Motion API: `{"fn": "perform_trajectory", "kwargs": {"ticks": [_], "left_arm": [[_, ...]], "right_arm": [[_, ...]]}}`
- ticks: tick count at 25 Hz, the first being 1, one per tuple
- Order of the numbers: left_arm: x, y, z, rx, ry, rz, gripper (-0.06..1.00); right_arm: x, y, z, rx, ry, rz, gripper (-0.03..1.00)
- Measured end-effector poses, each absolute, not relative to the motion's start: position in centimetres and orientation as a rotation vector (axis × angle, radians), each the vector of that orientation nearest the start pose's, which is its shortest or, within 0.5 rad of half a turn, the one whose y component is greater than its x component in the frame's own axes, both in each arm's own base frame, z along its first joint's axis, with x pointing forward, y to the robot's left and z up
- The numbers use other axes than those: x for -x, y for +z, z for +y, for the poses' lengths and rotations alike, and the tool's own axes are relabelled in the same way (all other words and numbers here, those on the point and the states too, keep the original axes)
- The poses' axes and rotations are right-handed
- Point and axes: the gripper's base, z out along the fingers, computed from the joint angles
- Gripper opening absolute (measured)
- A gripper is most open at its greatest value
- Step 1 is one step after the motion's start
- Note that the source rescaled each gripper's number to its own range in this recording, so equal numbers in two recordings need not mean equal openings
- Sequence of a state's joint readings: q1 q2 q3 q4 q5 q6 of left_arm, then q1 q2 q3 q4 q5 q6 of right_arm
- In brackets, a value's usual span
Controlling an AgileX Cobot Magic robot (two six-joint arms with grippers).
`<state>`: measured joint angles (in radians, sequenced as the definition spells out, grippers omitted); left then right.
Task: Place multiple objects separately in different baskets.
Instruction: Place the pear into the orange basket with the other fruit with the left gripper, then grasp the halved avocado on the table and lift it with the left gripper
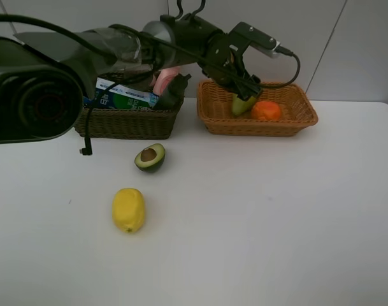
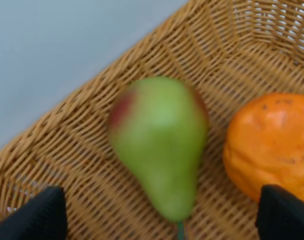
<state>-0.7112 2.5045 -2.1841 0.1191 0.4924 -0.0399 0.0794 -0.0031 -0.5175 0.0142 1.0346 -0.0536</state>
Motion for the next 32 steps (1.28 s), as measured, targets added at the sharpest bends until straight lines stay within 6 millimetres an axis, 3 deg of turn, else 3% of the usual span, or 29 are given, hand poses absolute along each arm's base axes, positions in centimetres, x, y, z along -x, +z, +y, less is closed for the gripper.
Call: {"fn": "perform_trajectory", "kwargs": {"ticks": [4, 17, 32], "left_arm": [[-42.1, 17.9, -37.3, -0.872, -0.273, 2.151, 1.00], [-37.8, 24.5, -37.0, -0.938, -0.247, 2.283, 1.00], [-31.7, 27.2, -38.5, -1.028, -0.165, 2.412, 1.00]], "right_arm": [[0.7, 28.4, 0.1, 0.133, 0.033, 1.993, 1.00], [0.7, 28.4, 0.1, 0.133, 0.033, 1.993, 1.00], [0.7, 28.4, 0.1, 0.133, 0.033, 1.993, 1.00]]}}
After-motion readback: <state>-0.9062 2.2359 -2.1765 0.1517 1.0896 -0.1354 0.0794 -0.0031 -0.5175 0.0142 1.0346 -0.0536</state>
